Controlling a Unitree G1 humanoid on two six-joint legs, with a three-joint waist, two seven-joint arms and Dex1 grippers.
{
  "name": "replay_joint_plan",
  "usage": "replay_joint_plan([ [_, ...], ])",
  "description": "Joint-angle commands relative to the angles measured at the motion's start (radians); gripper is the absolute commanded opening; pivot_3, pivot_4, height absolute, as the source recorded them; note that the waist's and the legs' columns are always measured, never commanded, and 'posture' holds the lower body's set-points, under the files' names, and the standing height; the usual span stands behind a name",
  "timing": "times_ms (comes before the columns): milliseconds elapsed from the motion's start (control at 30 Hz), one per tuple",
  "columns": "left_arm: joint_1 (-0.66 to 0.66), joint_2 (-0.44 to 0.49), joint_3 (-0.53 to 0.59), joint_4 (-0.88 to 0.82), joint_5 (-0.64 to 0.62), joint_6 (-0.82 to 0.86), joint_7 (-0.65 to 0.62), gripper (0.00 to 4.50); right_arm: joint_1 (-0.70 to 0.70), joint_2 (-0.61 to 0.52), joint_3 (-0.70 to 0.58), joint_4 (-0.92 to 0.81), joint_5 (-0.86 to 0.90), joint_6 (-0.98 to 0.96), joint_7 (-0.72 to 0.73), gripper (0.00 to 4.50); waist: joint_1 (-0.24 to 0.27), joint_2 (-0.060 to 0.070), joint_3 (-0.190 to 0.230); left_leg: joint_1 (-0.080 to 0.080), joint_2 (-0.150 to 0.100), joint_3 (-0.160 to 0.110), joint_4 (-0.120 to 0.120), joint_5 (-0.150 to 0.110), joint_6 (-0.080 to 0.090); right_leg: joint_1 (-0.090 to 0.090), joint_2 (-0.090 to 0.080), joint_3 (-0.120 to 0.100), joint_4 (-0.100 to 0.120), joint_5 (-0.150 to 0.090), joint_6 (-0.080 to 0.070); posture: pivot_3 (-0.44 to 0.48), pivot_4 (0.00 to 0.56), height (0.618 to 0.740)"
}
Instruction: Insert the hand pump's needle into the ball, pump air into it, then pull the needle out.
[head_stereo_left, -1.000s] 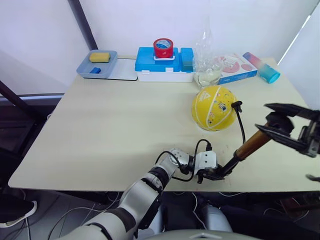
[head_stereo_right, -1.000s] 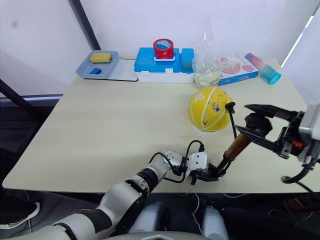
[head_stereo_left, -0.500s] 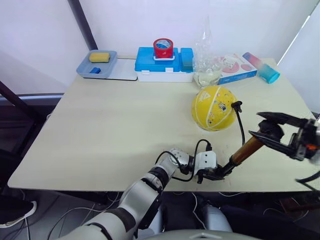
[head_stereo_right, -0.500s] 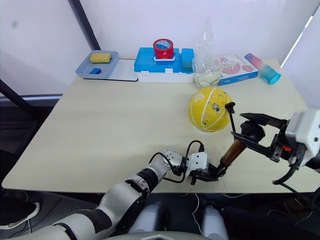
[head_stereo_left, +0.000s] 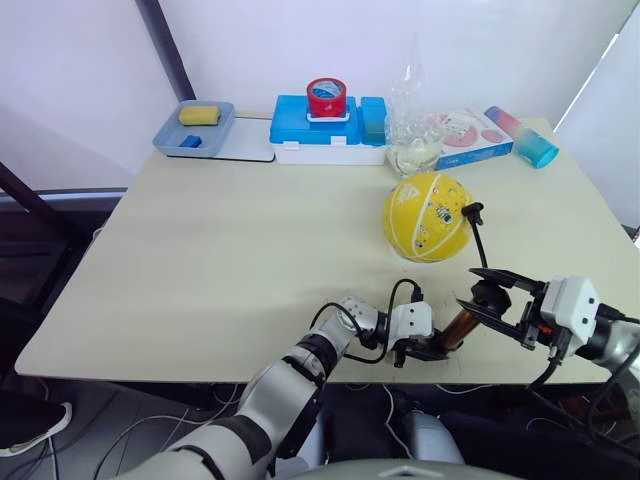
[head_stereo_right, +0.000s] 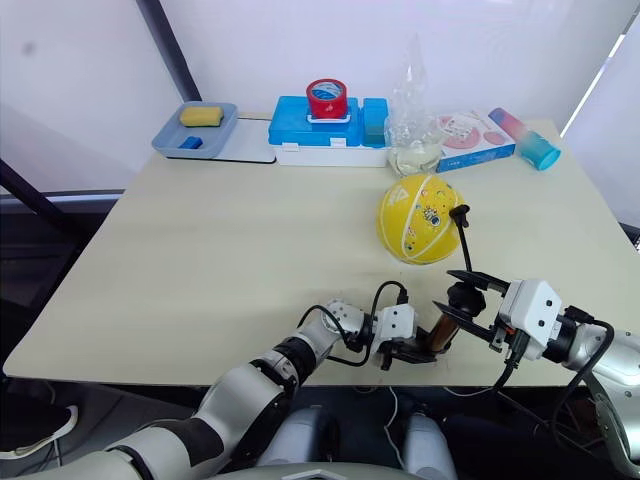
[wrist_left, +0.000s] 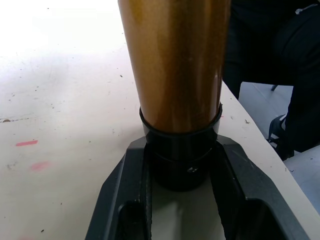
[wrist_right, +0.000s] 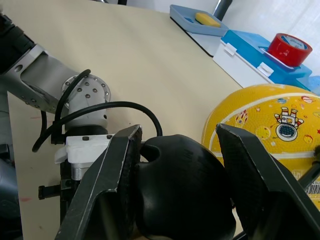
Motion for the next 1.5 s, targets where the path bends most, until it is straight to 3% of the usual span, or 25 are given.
replay_joint_plan([
  [33,0.019,0.014,-0.029,0.037,0.042,0.015,-0.003,1.11,-0.004,-0.049,-0.081,-0.042,0.037,0.027,0.003,1.89,0.0,0.001,0.0,0.0,0.0,0.0,0.0,0.0,0.0,0.0,0.0,0.0,0.0,0.0,0.0,0.0,0.15,0.737],
  [500,0.019,0.014,-0.04,0.037,0.051,0.003,-0.01,1.11,-0.114,-0.246,-0.5,-0.214,0.414,0.339,-0.068,1.89,0.001,0.004,0.003,-0.001,0.0,0.0,0.0,0.0,0.0,-0.001,-0.001,0.0,0.0,0.0,0.0,0.0,0.15,0.737],
  [700,0.014,0.011,-0.045,0.038,0.057,-0.001,-0.007,1.11,-0.182,-0.297,-0.548,-0.206,0.488,0.424,-0.087,1.89,0.001,0.004,0.004,-0.002,0.0,0.0,0.0,0.0,0.0,-0.001,-0.001,0.0,-0.001,0.0,0.0,0.0,0.15,0.737],
  [900,0.017,0.009,-0.044,0.037,0.055,0.0,-0.007,1.11,-0.115,-0.232,-0.453,-0.224,0.41,0.416,-0.055,1.89,0.001,0.004,0.004,-0.002,0.0,0.0,0.0,0.0,0.0,-0.001,-0.001,0.0,-0.001,0.0,0.0,0.0,0.15,0.737],
  [1267,0.016,0.01,-0.039,0.035,0.056,0.001,-0.001,1.11,0.067,-0.024,-0.06,-0.056,0.006,0.067,-0.001,1.89,0.001,-0.001,0.001,0.0,0.0,-0.002,0.0,0.0,0.0,0.001,0.0,-0.002,0.0,0.0,0.0,0.0,0.15,0.737],
  [1500,0.018,0.015,-0.037,0.034,0.055,-0.001,-0.002,1.11,0.067,0.033,-0.006,-0.02,-0.025,-0.013,-0.029,1.89,0.0,-0.001,0.001,0.0,0.0,-0.002,0.0,0.0,0.0,0.002,0.0,-0.002,0.0,0.0,0.0,0.0,0.15,0.737],
])
